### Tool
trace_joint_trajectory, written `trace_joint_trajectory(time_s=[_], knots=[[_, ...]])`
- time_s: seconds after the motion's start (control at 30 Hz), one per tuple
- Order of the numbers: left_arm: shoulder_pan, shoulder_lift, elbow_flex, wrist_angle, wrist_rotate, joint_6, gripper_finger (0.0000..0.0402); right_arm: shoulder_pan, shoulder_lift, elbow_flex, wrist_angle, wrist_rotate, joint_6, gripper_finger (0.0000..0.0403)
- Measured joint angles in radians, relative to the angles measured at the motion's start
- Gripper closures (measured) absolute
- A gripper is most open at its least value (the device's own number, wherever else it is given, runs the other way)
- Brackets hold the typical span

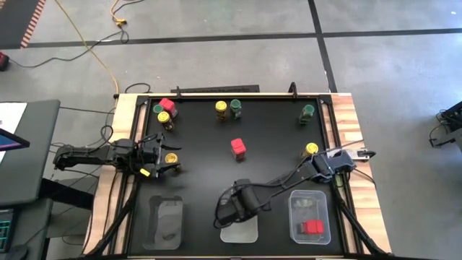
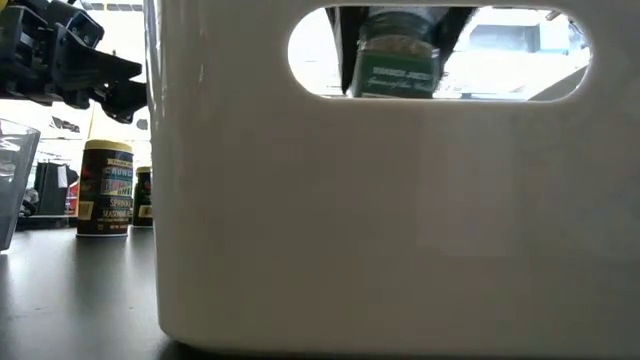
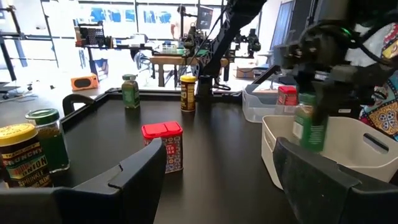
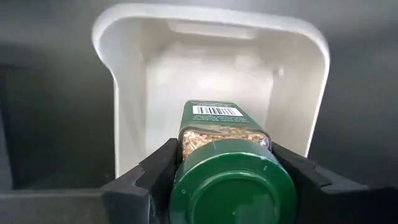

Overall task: Sort spices by type
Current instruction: Put the bottom center green seasoning bottle into the white bin

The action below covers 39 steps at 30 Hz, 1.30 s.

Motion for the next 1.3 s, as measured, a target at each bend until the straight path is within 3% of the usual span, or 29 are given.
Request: trace_joint_trajectory(time_s=[0.4, 1.3], knots=[[0.0, 0.0, 0.0, 0.0, 0.0, 0.0, 0.0121, 0.106, 0.024, 0.0, 0.011, -0.026, 0.214, 0.0177], [0.0, 0.0, 0.0, 0.0, 0.0, 0.0, 0.0121, 0.081, 0.049, 0.001, 0.045, -0.05, 0.073, 0.0177]])
